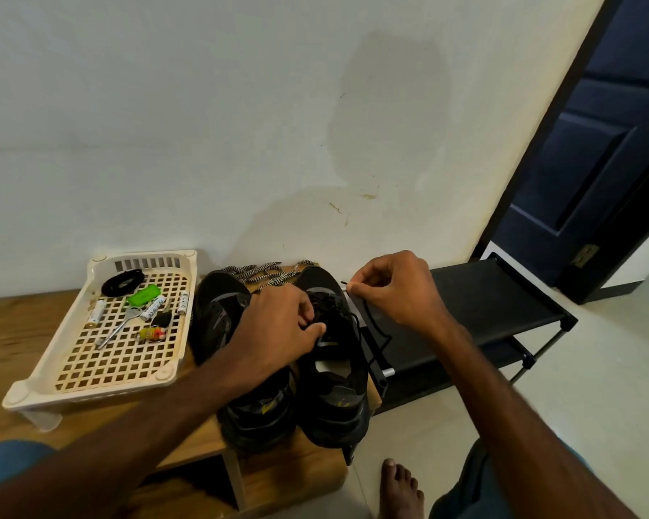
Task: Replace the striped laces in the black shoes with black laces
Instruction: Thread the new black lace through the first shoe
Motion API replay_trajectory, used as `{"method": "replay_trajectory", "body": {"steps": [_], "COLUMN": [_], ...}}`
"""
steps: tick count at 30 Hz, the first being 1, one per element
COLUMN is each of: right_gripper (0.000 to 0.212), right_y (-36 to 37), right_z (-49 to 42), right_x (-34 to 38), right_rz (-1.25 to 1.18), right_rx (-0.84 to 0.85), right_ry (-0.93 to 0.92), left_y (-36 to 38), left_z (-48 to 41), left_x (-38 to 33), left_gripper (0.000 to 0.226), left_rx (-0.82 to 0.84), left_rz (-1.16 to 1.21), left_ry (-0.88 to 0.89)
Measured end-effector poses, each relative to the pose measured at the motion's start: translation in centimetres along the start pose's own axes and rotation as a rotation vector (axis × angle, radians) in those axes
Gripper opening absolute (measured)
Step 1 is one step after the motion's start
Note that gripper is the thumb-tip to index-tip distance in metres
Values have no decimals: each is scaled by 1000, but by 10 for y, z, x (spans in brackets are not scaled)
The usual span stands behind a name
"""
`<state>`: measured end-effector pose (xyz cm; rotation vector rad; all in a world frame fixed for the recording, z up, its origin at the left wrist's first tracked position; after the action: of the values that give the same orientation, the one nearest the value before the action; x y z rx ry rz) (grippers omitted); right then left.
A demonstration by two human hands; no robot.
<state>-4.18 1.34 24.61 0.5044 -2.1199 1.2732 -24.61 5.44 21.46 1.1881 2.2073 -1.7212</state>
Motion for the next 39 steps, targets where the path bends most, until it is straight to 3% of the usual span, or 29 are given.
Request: {"method": "replay_trajectory", "body": {"steps": [12,17,22,28,34,39], "right_gripper": [5,6,5,5,5,7], "right_y": [7,4,4,1,24,43], "right_z": [1,1,2,-1,9,18], "right_x": [-4,-5,-2,5,12,18], "right_rz": [18,5,-62,-57,97,163], "right_rx": [149,123,121,69,288,223], "right_ry": [26,62,83,-4,-1,3], "left_y": [15,11,8,6,6,8], "left_z": [4,1,3,5,6,8], "left_x": [-19,-9,-3,1,7,9], "left_gripper": [21,10,15,15,10,9], "left_rx": [-98,-100,-117,-73,-52,-74], "left_rz": [-157,-2,118,200,235,246], "left_ry": [-33,-116,-180,-230,-226,-216]}}
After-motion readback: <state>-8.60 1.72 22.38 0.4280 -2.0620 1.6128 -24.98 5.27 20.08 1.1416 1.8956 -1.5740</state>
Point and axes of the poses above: each hand's wrist, its own z-axis away from the middle knuckle, its own y-axis out of the palm, x = y × z, the point moved 1 cm from there along -z, towards the middle knuckle, and after that the axes turned 8 degrees about -x, right-handed, at the moved point
